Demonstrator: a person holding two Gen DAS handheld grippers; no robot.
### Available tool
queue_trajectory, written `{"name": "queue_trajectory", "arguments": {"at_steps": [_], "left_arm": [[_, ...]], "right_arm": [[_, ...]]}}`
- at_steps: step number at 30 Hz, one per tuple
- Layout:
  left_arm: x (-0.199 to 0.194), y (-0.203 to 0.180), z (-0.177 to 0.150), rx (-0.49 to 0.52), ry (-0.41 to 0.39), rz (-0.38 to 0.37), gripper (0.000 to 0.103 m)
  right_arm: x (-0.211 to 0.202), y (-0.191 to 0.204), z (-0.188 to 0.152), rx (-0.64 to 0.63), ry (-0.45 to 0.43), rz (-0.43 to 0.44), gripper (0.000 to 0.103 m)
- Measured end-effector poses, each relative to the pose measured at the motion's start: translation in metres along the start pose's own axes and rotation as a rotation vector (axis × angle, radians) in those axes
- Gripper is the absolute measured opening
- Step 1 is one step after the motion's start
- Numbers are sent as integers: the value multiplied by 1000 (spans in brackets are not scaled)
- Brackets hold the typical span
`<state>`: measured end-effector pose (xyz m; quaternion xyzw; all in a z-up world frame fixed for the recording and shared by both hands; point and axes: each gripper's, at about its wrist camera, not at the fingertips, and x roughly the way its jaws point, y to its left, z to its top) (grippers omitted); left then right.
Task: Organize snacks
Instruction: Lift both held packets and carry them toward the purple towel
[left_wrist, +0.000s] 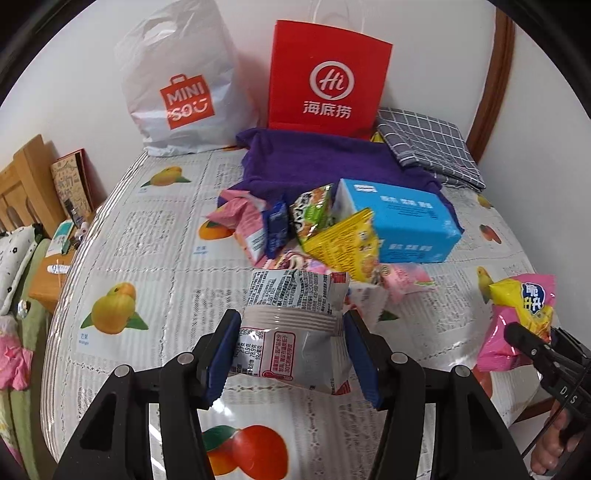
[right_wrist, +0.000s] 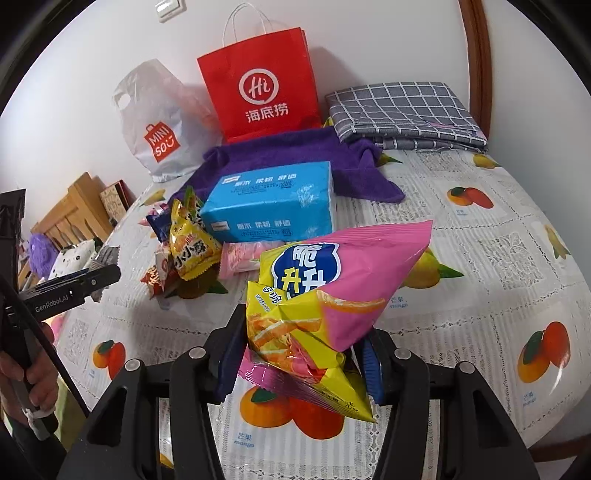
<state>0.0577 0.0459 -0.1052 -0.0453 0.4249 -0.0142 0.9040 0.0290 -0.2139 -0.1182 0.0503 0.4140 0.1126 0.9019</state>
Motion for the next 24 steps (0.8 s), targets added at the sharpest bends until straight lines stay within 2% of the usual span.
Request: {"name": "queue_trajectory", "arguments": {"at_steps": [13, 24], "left_arm": [[1, -24, 11, 26, -7, -54, 55], [2, -37, 34, 45, -27, -79, 55]], "right_arm": [[-5, 6, 3, -30, -32, 7, 53], [-7, 22, 33, -80, -97, 37, 53]]}}
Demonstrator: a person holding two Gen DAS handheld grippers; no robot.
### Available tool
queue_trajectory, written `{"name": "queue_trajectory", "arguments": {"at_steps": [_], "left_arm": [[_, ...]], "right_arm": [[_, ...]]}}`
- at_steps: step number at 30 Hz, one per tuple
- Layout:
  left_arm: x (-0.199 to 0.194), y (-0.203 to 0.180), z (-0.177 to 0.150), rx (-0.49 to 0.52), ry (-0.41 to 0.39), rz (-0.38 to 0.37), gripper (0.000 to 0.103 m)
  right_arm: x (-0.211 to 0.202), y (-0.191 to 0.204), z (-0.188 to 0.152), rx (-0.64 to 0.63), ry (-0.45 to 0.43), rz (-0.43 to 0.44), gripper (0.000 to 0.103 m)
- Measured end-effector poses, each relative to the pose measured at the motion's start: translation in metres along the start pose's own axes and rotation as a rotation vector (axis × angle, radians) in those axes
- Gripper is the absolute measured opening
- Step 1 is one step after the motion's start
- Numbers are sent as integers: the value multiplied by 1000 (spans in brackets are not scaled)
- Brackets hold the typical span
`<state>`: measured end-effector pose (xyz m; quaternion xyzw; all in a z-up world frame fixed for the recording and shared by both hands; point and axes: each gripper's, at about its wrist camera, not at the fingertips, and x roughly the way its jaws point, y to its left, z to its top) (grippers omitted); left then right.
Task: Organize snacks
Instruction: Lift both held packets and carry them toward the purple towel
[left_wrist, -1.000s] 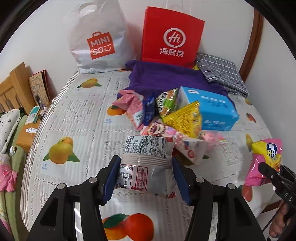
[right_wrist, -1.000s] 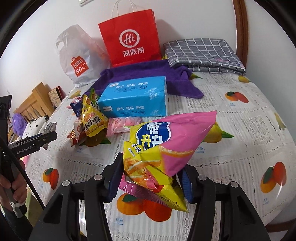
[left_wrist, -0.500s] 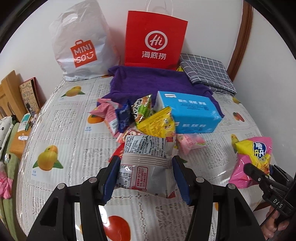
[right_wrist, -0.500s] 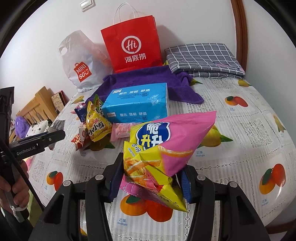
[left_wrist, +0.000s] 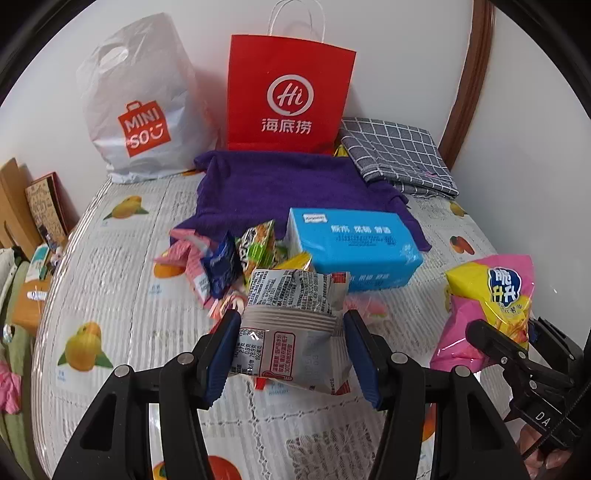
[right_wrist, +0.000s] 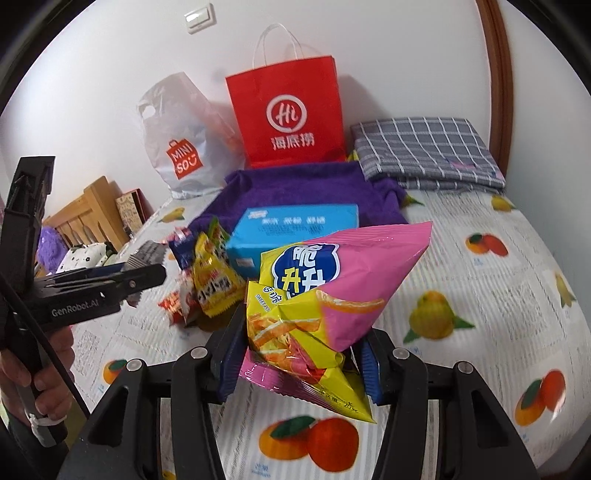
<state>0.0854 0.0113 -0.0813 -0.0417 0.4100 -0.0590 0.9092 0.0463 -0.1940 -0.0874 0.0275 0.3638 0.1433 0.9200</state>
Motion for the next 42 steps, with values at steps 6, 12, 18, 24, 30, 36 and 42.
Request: {"name": "queue_trajectory", "arguments": {"at_steps": [6, 12, 18, 24, 30, 36, 42], "left_arm": [[5, -5, 14, 7, 0, -17, 55], [13, -10, 30, 14, 0, -32, 55], [19, -11, 47, 19, 2, -48, 55], [23, -11, 71, 30, -3, -48, 55], [29, -8, 98, 29, -11, -54, 55], [37, -2, 125, 41, -18, -35, 55], [52, 9, 154, 37, -19, -20, 55]], "right_arm": [[3, 1, 16, -13, -21, -5, 52], [7, 0, 30, -28, -33, -12, 52], [14, -4, 47, -24, -39, -4, 52], [27, -6, 71, -31, -29, 10, 52], [41, -5, 101, -68, -13, 11, 52], [56, -10, 137, -65, -23, 26, 52], [76, -14, 174, -43, -27, 52, 52]]}}
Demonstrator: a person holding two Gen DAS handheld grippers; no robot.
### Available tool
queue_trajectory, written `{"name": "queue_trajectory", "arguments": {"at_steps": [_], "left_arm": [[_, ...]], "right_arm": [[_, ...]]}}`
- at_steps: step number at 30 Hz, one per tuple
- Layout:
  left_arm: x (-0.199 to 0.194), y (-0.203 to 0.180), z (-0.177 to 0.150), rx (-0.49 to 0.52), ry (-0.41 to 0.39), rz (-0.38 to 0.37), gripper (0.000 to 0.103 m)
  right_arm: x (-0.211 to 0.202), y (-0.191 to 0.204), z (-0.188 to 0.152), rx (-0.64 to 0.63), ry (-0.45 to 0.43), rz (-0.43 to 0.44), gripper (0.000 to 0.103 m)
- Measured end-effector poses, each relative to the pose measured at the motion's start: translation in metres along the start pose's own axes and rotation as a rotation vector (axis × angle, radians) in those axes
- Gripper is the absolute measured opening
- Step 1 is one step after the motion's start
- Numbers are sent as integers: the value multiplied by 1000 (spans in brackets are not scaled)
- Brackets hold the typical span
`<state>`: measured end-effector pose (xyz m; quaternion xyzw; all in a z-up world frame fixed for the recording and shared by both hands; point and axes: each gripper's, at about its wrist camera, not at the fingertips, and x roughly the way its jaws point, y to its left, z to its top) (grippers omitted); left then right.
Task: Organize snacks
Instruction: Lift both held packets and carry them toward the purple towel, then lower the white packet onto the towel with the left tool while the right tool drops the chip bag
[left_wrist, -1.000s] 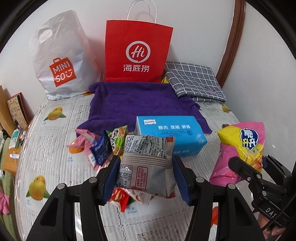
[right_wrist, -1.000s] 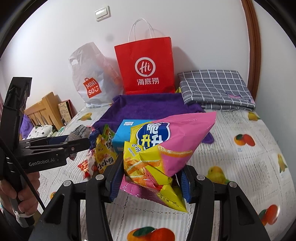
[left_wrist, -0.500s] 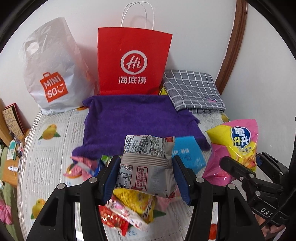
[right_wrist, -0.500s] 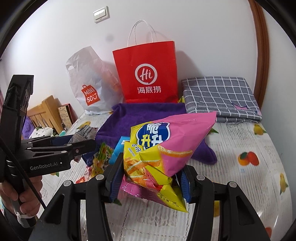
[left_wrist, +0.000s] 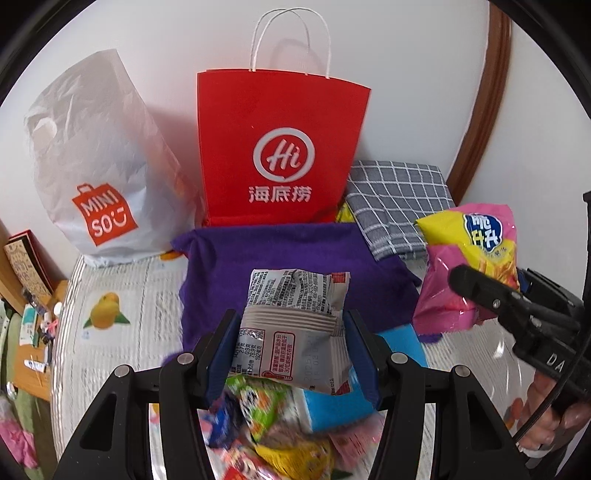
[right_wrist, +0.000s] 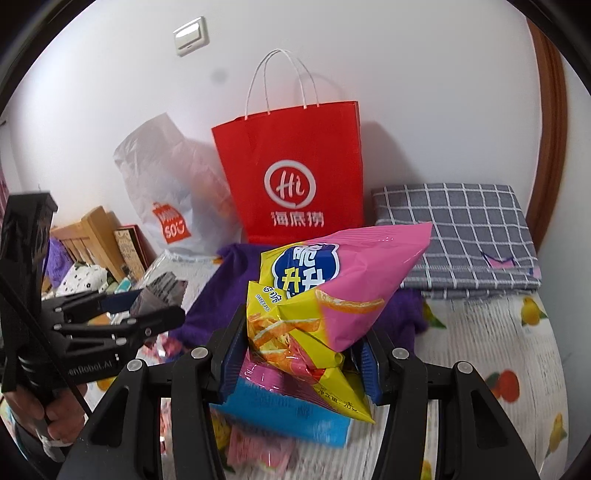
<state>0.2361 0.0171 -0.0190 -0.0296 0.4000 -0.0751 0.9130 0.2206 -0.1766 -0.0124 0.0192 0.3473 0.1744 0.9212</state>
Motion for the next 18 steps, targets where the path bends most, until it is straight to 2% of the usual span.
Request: {"name": "queue_trajectory", "arguments": {"at_steps": [9, 18], "left_arm": [[33, 25, 31, -13, 7, 30, 55], [73, 44, 48, -40, 46, 22, 55]], "right_arm": [[45, -8, 42, -2, 16, 31, 52], [89, -25, 55, -10, 54, 15, 52]]}}
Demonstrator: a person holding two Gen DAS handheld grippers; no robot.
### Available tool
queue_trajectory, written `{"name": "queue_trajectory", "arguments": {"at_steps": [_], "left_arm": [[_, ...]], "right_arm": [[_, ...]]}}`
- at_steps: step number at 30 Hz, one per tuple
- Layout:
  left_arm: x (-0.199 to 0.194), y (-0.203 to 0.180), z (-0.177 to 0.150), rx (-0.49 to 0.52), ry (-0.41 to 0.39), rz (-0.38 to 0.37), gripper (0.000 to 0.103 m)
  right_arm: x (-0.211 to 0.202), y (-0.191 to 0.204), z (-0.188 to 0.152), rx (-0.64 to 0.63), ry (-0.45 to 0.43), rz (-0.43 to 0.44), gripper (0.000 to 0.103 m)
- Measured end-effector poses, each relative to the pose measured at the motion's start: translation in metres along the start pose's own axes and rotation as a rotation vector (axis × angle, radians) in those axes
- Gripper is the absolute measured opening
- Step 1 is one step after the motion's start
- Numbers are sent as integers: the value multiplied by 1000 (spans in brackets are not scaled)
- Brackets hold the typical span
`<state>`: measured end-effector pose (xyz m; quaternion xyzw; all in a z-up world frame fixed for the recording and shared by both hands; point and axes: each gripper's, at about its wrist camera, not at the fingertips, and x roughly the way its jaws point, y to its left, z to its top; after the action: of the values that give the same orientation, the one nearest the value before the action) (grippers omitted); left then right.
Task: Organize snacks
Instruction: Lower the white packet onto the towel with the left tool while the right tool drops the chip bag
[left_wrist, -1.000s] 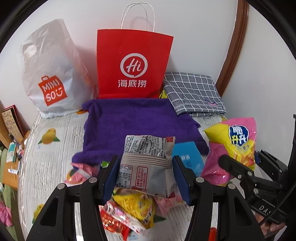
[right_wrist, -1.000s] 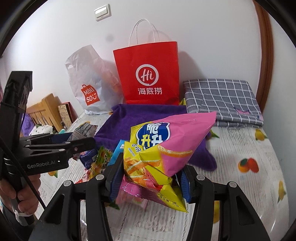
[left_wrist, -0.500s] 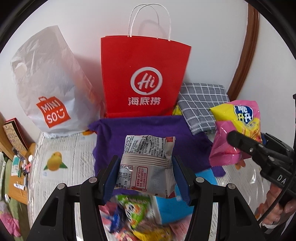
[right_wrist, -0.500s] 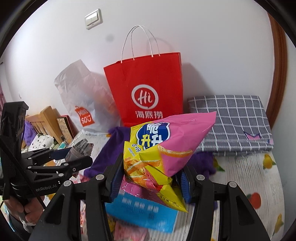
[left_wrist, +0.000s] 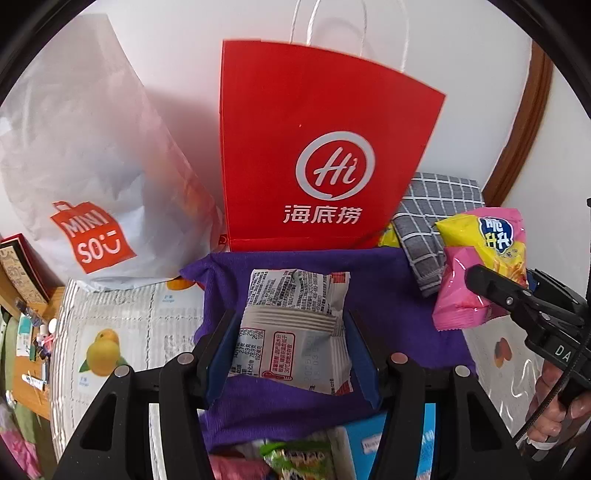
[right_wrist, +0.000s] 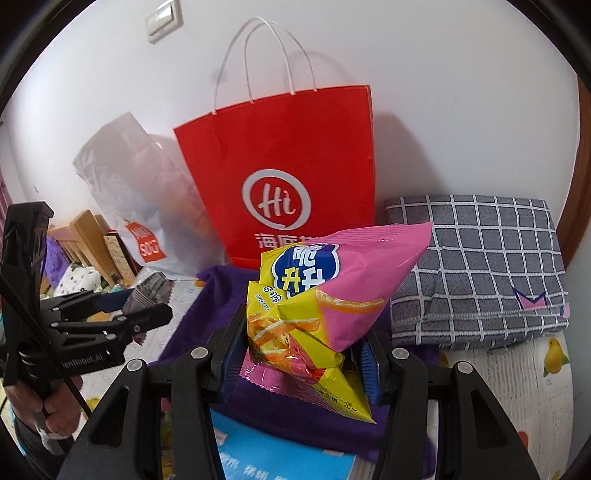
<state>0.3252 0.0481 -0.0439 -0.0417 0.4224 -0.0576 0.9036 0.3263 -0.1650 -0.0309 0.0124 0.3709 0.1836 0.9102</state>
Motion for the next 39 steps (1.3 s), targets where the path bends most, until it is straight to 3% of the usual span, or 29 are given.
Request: {"name": "queue_trajectory", "arguments": {"at_steps": [9, 15, 24, 33, 35, 39], "left_arm": [[50, 10, 4, -6, 60, 4, 55], [75, 16, -1, -4, 108, -4, 55], [92, 27, -5, -53, 159, -30, 55], [97, 16, -11, -31, 195, -9, 56], [100, 17, -11, -41, 207, -15, 57], [102, 16, -11, -56, 209, -28, 57]], "right_arm": [[48, -26, -8, 52, 63, 22, 52], [78, -35, -16, 15, 152, 34, 52], [106, -24, -32, -34, 244, 75, 52], [118, -23, -37, -27, 313, 14, 53], [119, -24, -36, -25, 315, -8, 55], [102, -27, -29, 8, 251, 22, 70]]}}
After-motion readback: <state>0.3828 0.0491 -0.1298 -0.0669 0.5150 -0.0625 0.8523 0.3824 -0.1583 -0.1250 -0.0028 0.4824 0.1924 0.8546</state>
